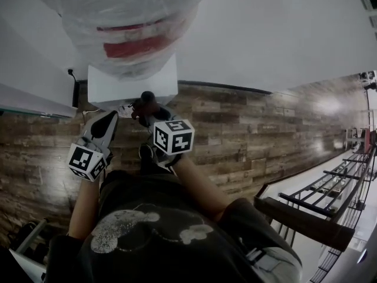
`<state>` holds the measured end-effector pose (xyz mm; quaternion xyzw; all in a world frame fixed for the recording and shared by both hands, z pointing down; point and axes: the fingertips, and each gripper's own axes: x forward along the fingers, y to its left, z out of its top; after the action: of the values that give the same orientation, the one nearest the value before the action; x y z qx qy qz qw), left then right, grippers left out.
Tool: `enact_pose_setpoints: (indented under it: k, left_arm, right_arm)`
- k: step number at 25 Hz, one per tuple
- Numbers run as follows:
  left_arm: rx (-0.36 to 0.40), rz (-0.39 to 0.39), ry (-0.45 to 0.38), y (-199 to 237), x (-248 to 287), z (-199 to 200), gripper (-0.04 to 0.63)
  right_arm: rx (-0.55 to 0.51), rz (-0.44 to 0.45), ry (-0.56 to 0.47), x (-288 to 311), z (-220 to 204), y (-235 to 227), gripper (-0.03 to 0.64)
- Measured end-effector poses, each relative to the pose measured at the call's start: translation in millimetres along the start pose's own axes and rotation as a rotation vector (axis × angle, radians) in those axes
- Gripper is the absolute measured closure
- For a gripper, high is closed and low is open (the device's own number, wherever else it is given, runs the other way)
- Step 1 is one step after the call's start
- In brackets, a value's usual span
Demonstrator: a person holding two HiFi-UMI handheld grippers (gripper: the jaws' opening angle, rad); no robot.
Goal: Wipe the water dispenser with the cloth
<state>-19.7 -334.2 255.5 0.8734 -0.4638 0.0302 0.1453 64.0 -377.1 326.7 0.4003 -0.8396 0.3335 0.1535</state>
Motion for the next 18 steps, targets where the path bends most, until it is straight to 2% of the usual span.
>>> enact_pose_setpoints:
  k: [11, 15, 18]
  left_arm:
    - [0.011, -0.086, 0.011, -24.8, 32.5, -1.2, 0.578]
    - [0.015, -0.087, 0.010, -25.6, 21.7, 1.9, 0.578]
    - [0.016, -0.076, 0.009, -14.3, 0.3, -0.1, 0.578]
  right_arm:
    - [0.097, -0.182, -0.079, -42.0, 7.5, -89.9, 0.558]
    - [0.139, -0.225, -0.119, -54.6, 9.2, -108.8, 0.558]
    - [0.128, -0.254, -0.139, -63.2, 7.8, -113.6, 0.558]
